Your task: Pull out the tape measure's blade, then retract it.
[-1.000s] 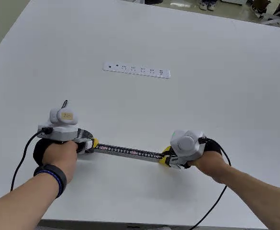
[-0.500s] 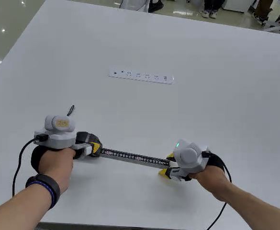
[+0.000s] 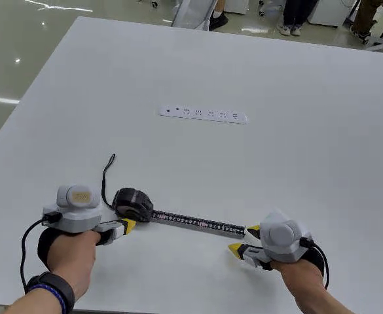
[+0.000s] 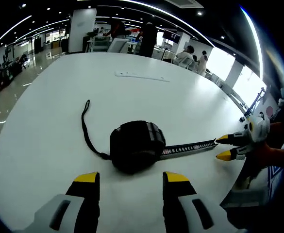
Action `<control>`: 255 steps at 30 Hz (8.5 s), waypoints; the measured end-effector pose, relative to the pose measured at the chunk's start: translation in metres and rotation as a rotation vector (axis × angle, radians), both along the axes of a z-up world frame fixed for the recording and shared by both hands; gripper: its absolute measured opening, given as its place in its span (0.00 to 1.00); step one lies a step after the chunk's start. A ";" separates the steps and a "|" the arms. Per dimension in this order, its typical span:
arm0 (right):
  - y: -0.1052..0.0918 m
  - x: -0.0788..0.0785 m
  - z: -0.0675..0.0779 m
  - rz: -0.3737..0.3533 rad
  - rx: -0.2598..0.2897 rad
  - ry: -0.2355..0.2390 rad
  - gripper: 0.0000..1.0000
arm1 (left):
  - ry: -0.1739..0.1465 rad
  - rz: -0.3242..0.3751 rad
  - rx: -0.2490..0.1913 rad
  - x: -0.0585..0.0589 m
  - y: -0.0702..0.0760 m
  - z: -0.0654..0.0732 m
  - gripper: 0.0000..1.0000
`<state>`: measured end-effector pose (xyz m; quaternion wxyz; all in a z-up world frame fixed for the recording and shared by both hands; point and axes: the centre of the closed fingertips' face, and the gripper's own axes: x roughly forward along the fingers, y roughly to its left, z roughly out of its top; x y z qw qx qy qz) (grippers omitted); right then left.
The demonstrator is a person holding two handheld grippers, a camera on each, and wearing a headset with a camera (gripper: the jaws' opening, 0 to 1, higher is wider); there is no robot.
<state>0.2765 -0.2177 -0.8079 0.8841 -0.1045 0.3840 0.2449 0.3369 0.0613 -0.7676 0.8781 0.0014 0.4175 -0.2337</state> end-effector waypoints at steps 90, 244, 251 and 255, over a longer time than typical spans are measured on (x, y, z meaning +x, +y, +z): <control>0.012 -0.072 0.066 -0.197 0.173 -0.076 0.59 | -0.193 -0.164 -0.126 -0.026 0.043 0.086 0.71; 0.022 0.023 -0.016 0.437 -0.088 0.053 0.15 | 0.068 0.240 0.036 0.044 -0.034 -0.020 0.57; 0.027 0.026 -0.014 0.442 -0.087 0.051 0.15 | 0.072 0.235 0.034 0.044 -0.034 -0.019 0.57; 0.028 0.027 -0.015 0.442 -0.087 0.049 0.15 | 0.071 0.235 0.034 0.044 -0.034 -0.019 0.57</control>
